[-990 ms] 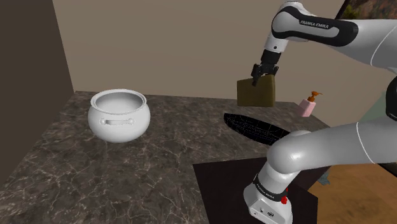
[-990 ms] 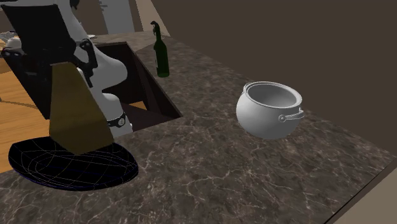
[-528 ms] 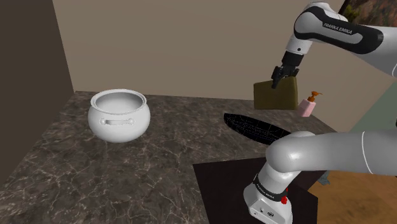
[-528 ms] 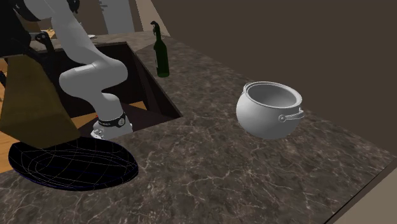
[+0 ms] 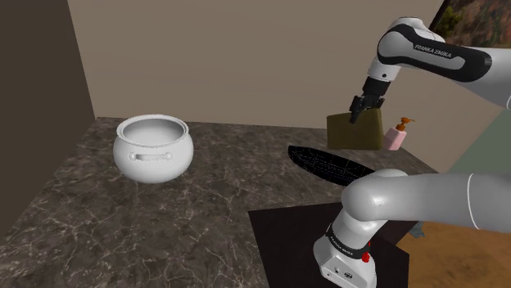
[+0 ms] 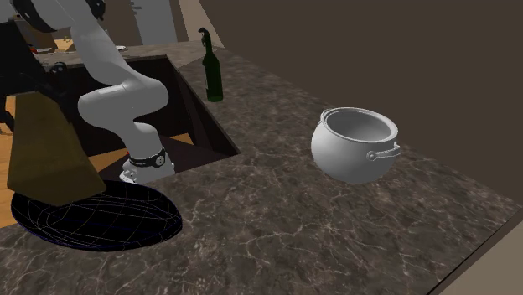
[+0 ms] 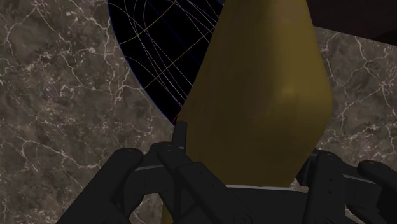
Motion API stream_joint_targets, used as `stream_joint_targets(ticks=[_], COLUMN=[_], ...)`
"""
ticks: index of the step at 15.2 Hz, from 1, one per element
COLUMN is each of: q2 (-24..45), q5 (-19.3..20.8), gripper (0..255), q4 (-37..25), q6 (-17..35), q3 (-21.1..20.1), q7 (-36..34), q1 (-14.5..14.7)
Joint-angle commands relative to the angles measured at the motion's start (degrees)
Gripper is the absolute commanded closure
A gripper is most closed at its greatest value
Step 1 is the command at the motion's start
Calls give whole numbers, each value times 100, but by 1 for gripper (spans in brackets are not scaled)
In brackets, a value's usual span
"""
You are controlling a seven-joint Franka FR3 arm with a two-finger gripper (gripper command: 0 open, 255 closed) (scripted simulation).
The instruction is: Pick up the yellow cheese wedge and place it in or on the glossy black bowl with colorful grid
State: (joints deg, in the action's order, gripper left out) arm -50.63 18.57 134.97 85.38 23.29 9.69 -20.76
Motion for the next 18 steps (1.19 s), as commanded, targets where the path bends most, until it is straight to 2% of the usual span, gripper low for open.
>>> stream_joint_targets(ticks=[1, 14, 18], q2=[-54, -232, -233], q5=[39, 321, 321], gripper=[255, 255, 255], q4=[180, 1242, 1242], q6=[142, 1029, 1028], q3=[34, 322, 323], q7=[-14, -93, -93], q1=[-19, -144, -143])
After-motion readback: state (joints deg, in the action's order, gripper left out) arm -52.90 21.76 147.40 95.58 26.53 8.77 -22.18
